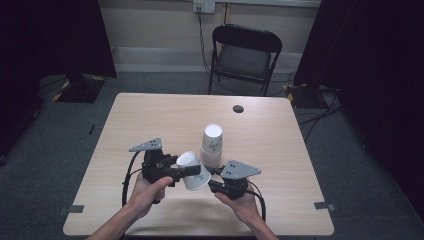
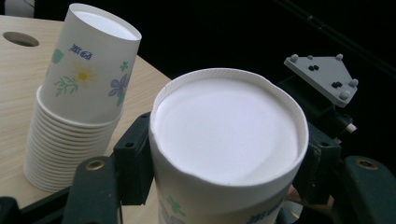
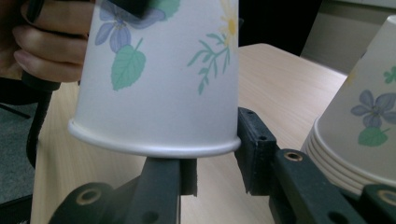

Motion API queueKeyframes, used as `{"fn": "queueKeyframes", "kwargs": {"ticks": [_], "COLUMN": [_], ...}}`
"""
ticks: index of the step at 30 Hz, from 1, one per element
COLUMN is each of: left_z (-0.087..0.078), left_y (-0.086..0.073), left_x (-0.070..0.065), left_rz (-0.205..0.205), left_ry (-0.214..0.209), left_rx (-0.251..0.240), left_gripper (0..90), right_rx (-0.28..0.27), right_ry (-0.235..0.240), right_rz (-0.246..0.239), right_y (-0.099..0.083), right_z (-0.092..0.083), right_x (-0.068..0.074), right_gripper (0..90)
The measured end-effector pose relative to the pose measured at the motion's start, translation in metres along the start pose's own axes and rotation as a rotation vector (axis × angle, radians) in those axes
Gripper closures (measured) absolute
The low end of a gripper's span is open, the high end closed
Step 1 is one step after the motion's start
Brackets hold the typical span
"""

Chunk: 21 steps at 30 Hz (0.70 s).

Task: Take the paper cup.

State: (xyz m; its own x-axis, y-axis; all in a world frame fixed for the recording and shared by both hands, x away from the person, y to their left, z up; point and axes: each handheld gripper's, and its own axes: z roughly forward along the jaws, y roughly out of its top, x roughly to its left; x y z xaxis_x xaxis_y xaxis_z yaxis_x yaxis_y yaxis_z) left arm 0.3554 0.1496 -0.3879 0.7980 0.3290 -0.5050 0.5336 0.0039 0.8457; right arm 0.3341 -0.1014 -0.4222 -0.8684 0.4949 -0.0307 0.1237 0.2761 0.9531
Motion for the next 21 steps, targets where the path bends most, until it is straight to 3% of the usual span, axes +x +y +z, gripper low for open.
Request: {"fn": "queueKeyframes", "kwargs": {"ticks": [5, 16, 19, 21], "left_z": [-0.0008, 0.0008, 0.0003, 0.0000], "left_y": [0.0006, -0.0019, -0.0021, -0.0025], "left_x": [0.0002, -0.0008, -0.0010, -0.0024], "left_rz": [-0.019, 0.001, 0.024, 0.065], "left_ry": [-0.023, -0.028, -0.020, 0.012], "left_rx": [-0.013, -0.011, -0.014, -0.015], "left_gripper": [34.6, 31.3, 27.3, 25.2], "right_rx": [-0.032, -0.057, -0.050, -0.051], "right_ry": [-0.021, -0.058, -0.059, -0.053], "right_rz": [-0.009, -0.015, -0.021, -0.022], "right_y": [0.0017, 0.0029, 0.0029, 0.0029], "right_z": [-0.0033, -0.0074, -0.0076, -0.0078], "right_x": [-0.0001, -0.0011, -0.0005, -0.0008], "right_gripper": [77.7, 84.7, 85.0, 85.4]}}
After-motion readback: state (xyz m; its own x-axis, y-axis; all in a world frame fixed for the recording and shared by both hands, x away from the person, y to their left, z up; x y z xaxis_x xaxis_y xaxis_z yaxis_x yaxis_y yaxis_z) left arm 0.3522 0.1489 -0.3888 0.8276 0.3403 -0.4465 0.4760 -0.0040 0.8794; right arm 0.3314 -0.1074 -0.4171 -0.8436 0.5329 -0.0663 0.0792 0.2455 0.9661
